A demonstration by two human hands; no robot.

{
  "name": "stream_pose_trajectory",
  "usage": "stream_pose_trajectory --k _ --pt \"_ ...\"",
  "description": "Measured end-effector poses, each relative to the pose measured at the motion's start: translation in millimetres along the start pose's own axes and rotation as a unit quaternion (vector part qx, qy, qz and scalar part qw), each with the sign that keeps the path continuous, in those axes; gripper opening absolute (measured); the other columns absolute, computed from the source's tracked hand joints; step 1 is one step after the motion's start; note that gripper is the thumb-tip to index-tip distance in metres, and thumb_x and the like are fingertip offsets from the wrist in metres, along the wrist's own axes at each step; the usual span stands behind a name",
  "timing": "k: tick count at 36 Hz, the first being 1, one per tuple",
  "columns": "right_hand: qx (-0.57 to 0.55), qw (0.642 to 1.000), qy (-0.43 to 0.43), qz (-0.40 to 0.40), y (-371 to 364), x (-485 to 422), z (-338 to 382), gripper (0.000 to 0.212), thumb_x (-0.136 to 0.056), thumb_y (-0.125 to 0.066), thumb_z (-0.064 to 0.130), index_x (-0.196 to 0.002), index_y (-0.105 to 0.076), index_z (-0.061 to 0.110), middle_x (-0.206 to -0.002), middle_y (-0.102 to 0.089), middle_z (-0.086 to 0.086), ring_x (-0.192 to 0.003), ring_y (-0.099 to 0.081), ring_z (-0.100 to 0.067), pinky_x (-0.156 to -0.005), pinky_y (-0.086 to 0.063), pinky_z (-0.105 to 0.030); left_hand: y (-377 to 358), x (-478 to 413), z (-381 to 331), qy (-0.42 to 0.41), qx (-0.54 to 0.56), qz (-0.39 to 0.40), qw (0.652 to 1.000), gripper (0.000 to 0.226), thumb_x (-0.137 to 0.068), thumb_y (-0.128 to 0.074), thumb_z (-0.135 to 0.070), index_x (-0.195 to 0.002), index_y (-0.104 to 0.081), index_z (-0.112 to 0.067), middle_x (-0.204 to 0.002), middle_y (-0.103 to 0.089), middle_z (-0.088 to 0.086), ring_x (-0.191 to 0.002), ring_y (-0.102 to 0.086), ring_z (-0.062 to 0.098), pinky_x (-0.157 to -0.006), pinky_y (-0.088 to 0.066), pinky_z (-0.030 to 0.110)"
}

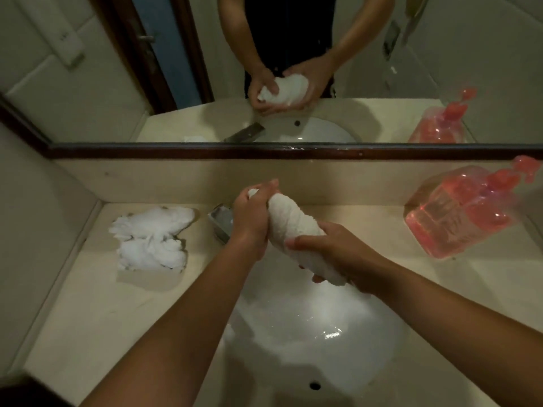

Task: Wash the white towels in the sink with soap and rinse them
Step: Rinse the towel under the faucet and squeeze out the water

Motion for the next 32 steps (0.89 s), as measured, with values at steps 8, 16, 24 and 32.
stream_pose_trajectory --k 8,16,24,32 --pt "-0.140 0.985 -0.064 0.077 -99.2 -41.7 16.3 0.049 -0.084 -0.080 0.039 -0.126 -0.069 0.016 -0.115 -0.078 -0.013 -0.091 -0.079 -0.032 -0.060 -0.060 -0.032 155.5 -3.9 -9.4 0.009 0.080 -0.149 0.986 0.063 -0.069 -0.087 -0.053 -0.117 -0.072 -0.016 -0.108 -0.080 0.010 -0.102 -0.077 0.031 -0.094 -0.063 0.053" --pt "-0.086 0.989 -0.058 0.102 -227.5 -84.0 13.1 0.014 -0.093 -0.078 0.028 -0.101 -0.073 0.017 -0.110 -0.076 -0.016 -0.085 -0.075 -0.031 -0.059 -0.059 -0.031 297.7 2.1 -8.8 -0.013 0.039 -0.272 0.962 0.050 -0.083 -0.085 -0.045 -0.111 -0.073 -0.006 -0.102 -0.080 0.012 -0.095 -0.078 0.029 -0.079 -0.064 0.039" --pt "0.066 0.993 -0.047 0.083 -290.4 -112.2 -32.7 0.036 -0.103 -0.058 0.057 -0.110 -0.068 0.023 -0.099 -0.076 -0.008 -0.078 -0.078 -0.023 -0.062 -0.061 -0.030 375.3 2.6 35.1 0.032 -0.010 -0.323 0.946 0.066 -0.079 -0.084 -0.056 -0.105 -0.071 0.003 -0.102 -0.078 0.019 -0.093 -0.078 0.032 -0.069 -0.061 0.039" --pt "0.075 0.992 -0.066 0.083 -301.3 -131.1 -62.3 0.034 -0.104 -0.057 0.050 -0.107 -0.072 0.019 -0.100 -0.077 -0.011 -0.071 -0.075 -0.024 -0.059 -0.058 -0.033 389.6 -18.9 73.8 0.081 0.024 -0.303 0.949 0.058 -0.079 -0.082 -0.053 -0.109 -0.068 -0.006 -0.104 -0.076 0.011 -0.095 -0.075 0.029 -0.087 -0.064 0.046"
Point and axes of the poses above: each hand's wrist, its own x-axis away from the middle knuckle, its own y-axis out of the back of the hand, z = x × y, the point moved 10 cm from there along -x, towards the middle knuckle
